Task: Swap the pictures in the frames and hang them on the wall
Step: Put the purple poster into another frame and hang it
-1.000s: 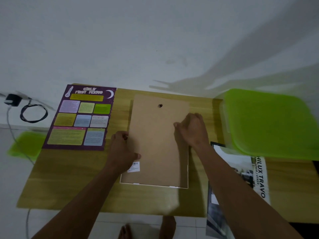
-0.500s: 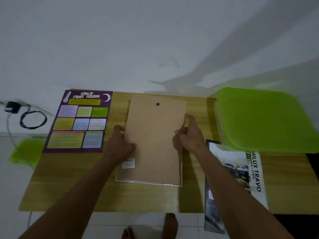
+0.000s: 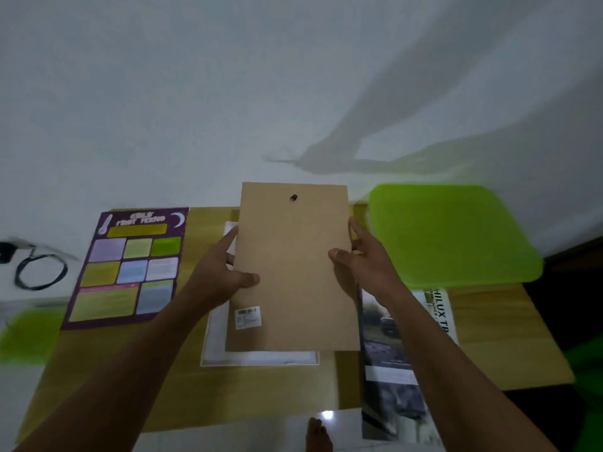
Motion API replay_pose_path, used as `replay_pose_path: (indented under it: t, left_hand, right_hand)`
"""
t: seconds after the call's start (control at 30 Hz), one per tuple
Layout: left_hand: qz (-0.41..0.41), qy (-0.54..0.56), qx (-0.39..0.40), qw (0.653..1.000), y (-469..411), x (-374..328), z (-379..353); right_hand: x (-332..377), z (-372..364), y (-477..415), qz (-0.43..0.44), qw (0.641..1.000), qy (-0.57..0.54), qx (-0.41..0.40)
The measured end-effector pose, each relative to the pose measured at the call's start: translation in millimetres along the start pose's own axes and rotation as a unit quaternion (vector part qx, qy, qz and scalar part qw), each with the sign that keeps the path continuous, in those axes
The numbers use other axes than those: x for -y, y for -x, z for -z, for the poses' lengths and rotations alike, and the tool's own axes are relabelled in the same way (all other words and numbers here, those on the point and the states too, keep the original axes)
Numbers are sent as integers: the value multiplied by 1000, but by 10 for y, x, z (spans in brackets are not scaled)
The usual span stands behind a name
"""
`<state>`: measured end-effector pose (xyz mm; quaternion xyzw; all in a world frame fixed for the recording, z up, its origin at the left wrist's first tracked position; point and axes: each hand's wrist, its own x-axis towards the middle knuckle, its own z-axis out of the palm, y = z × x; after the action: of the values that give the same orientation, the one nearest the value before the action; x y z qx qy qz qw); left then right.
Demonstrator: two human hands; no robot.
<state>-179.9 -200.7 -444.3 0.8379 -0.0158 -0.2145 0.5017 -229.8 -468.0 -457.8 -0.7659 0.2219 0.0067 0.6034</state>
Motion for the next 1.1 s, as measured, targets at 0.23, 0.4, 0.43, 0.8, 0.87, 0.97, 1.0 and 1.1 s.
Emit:
replay_pose_path:
  t: [0.23,0.4,0.43,0.8,0.87,0.97,1.0,1.1]
  left_hand:
    - [-48,8,42,998,-141,-801,-756]
    - [-73,-21,69,995,-400,-1090,-1625]
    - [-78,-35,73,994,-465,-1113,-1783]
    - [-76,-184,22,980,-948,-1254,-2654]
    - [-75,-223,5,972,-932,-1262,-2694]
    - [-116,-306,-15,945,-903,-1262,-2733]
    - [-135,-328,-7,935,-892,-1261,-2745]
    - [-148,-344,28,927,-876,-1254,-2776]
  right_hand:
    - [79,1103,110,-40,996,18,-74]
    - [-125,1836,-60,-64,989,99,-91]
    - [-181,1953,-122,-69,986,117,-92]
    - [-579,2450,-720,-65,932,318,-159]
    - [-613,2461,-709,-67,924,344,-155]
    - [-674,2464,-638,-43,907,392,-144]
    - [-693,2465,-614,-30,900,412,-139]
    - [-714,2454,-550,-17,894,430,-125]
